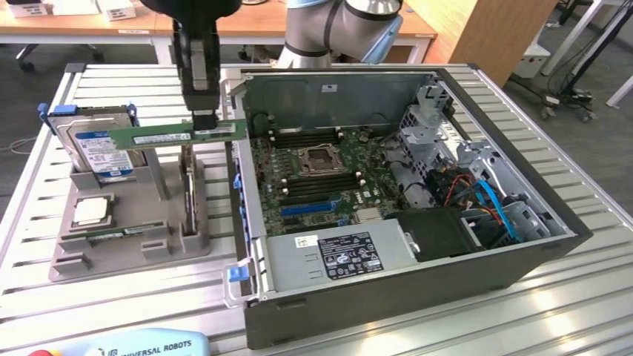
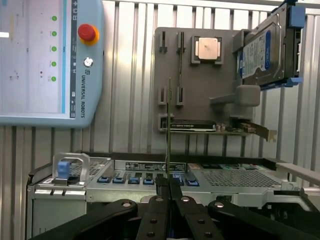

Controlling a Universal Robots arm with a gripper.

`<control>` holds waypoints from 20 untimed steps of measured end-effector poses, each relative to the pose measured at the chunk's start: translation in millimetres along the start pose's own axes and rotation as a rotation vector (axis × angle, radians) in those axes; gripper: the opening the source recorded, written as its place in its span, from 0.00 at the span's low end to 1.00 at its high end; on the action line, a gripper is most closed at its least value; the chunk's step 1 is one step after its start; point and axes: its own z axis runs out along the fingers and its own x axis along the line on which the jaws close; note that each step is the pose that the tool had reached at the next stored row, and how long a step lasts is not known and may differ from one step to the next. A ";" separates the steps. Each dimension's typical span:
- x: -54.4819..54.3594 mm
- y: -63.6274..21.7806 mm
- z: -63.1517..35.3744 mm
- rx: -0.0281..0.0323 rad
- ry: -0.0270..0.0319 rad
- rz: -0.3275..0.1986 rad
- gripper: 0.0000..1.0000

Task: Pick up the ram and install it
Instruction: 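Pick up the ram and move it above insertion slot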

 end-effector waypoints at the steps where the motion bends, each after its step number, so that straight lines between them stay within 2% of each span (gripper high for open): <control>1: 0.1 -2.3 -0.1 0.0000 0.0001 0.000 0.11; 20: 1.4 -51.7 -1.8 -0.0001 0.0001 -0.001 0.11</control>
